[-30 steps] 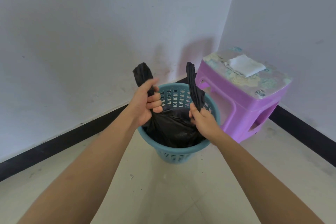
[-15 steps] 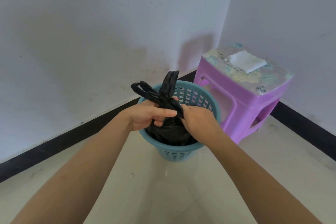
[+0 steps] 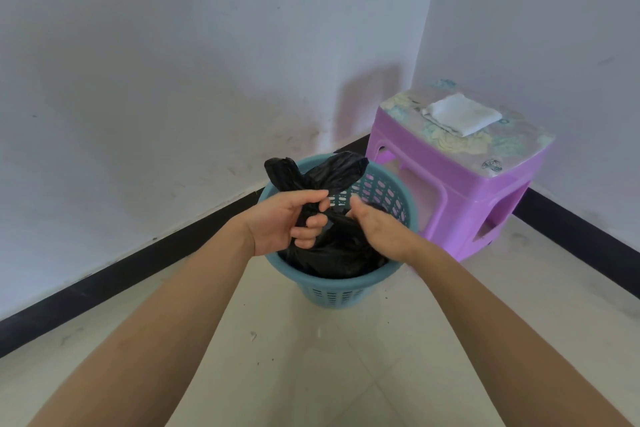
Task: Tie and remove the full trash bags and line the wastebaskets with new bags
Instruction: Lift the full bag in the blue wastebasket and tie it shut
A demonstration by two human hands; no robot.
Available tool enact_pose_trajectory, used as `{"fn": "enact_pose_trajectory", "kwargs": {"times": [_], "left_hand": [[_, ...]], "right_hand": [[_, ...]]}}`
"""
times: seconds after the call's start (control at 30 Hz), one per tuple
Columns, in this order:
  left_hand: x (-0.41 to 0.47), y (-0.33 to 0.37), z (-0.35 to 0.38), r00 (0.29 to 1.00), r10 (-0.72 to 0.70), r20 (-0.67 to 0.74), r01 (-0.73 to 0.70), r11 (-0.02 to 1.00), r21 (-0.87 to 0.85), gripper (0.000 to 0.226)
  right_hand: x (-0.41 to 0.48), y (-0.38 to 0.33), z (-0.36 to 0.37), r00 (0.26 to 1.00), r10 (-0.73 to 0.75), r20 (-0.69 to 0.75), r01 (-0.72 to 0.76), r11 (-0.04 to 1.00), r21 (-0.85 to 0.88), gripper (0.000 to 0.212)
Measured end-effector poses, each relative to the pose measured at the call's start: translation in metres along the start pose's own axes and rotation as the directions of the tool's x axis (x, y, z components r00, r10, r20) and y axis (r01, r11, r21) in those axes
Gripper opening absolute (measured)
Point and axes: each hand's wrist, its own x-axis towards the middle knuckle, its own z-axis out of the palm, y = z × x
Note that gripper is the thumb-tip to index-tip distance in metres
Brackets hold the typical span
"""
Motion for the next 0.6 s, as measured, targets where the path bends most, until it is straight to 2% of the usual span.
{"fn": "enact_pose_trajectory", "kwargs": {"times": [0.07, 0.13, 0.17, 0.27, 0.37, 0.4, 0.5, 0.6], "left_hand": [[0.000, -0.001, 0.004, 1.000, 0.007, -0.017, -0.006, 0.998, 0.057, 0.028], [0.000, 0.000, 0.006, 0.999, 0.033, -0.026, -0.030, 0.994, 0.107, 0.031], [0.000, 0.001, 0.007, 0.999, 0.044, -0.028, -0.040, 0.991, 0.130, 0.031], [-0.001, 0.002, 0.008, 0.998, 0.054, -0.025, -0.049, 0.984, 0.172, 0.032], [0.002, 0.000, 0.004, 0.994, 0.089, -0.069, -0.079, 0.987, 0.138, 0.030], [0.003, 0.000, 0.001, 0.989, 0.108, -0.102, -0.097, 0.990, 0.103, 0.029], [0.007, -0.002, -0.004, 0.962, 0.168, -0.217, -0.183, 0.982, -0.051, 0.026], [0.010, -0.005, -0.010, 0.928, 0.197, -0.318, -0.269, 0.941, -0.203, 0.034]], "right_hand": [[-0.002, -0.011, -0.007, 0.993, 0.103, -0.064, -0.082, 0.959, 0.271, 0.101], [-0.002, -0.024, -0.017, 0.978, 0.147, -0.148, -0.060, 0.879, 0.474, 0.094], [-0.004, -0.031, -0.023, 0.978, 0.133, -0.162, -0.032, 0.859, 0.511, 0.091], [-0.008, -0.048, -0.034, 0.988, 0.055, -0.144, 0.004, 0.924, 0.381, 0.077], [-0.007, -0.055, -0.034, 0.952, 0.005, -0.307, 0.117, 0.919, 0.377, 0.028], [-0.006, -0.053, -0.033, 0.933, -0.007, -0.361, 0.164, 0.898, 0.409, 0.019], [-0.003, -0.046, -0.027, 0.915, 0.002, -0.404, 0.224, 0.829, 0.512, 0.011], [-0.004, -0.044, -0.026, 0.933, 0.003, -0.361, 0.217, 0.796, 0.566, 0.016]]}}
